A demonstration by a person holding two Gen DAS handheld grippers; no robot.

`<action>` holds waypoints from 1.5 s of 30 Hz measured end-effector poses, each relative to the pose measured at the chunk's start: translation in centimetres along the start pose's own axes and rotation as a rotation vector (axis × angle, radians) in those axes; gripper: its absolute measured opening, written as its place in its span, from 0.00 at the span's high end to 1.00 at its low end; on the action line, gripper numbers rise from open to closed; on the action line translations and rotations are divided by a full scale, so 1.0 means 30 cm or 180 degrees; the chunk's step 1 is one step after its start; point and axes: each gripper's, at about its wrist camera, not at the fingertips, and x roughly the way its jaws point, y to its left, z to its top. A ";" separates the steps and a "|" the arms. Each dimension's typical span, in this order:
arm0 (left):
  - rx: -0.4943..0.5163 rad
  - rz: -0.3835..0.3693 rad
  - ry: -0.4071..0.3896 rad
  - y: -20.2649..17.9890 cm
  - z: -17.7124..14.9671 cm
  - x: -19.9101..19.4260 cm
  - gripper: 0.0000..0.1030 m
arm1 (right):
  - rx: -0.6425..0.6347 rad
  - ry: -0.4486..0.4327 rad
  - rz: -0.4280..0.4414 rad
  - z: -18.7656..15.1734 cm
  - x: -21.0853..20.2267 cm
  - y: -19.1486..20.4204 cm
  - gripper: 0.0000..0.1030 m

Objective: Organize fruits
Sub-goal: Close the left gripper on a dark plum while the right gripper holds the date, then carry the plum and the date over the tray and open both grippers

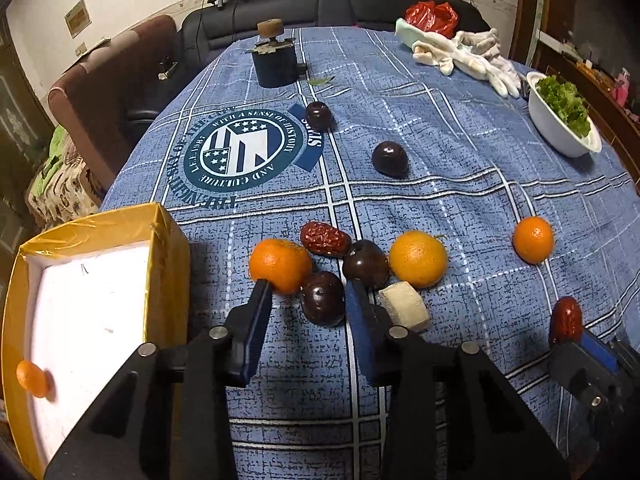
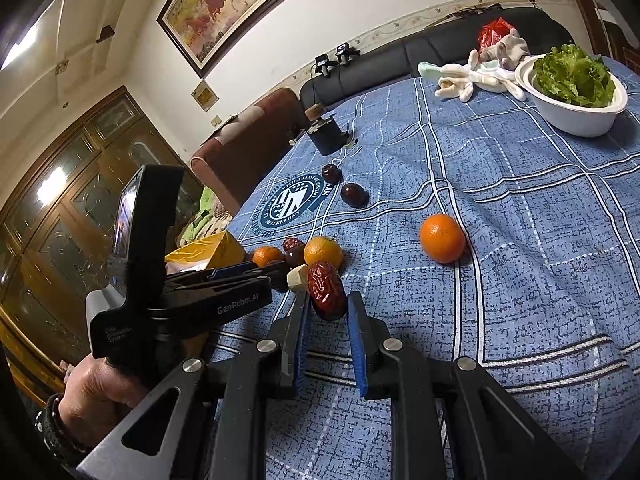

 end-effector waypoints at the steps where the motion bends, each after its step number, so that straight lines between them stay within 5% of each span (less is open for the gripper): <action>1: -0.0011 -0.0034 -0.0009 0.003 -0.001 -0.002 0.70 | -0.0007 0.0001 -0.0010 0.000 0.001 0.000 0.83; 5: -0.0054 -0.0177 0.0004 0.011 -0.019 -0.008 0.82 | -0.0023 0.0003 -0.0023 -0.003 0.002 0.003 0.83; 17: -0.0076 -0.0201 0.0019 0.012 -0.055 -0.034 0.80 | -0.0100 0.0011 -0.0051 -0.008 0.008 0.017 0.83; 18: -0.0060 -0.0192 0.0032 0.010 -0.056 -0.033 0.75 | -0.0100 0.0006 -0.0053 -0.007 0.007 0.017 0.83; 19: -0.0057 -0.0172 0.0071 0.009 -0.055 -0.028 0.57 | -0.0095 0.0005 -0.0052 -0.007 0.007 0.016 0.83; 20: -0.0084 -0.0113 0.0145 0.009 -0.052 -0.018 0.50 | -0.0089 0.0008 -0.0046 -0.006 0.007 0.014 0.83; 23: -0.0048 -0.0008 0.0136 -0.012 -0.040 -0.004 0.38 | -0.0097 0.0008 -0.0034 -0.005 0.007 0.018 0.82; 26: -0.0055 -0.0016 0.0094 -0.020 -0.034 0.017 0.37 | -0.0105 0.0010 -0.0021 -0.004 0.007 0.020 0.83; 31: -0.0173 -0.0217 0.0054 0.005 -0.037 0.028 0.80 | -0.0074 0.0004 -0.0019 -0.002 0.004 0.015 0.83; 39: -0.0323 -0.0408 -0.0017 0.035 -0.059 -0.031 0.80 | -0.0128 -0.0007 -0.0087 -0.006 0.005 0.018 0.83; 45: -0.0288 -0.0577 -0.0382 0.081 -0.130 -0.253 0.80 | -0.0190 -0.0020 -0.0035 -0.015 0.005 0.040 0.82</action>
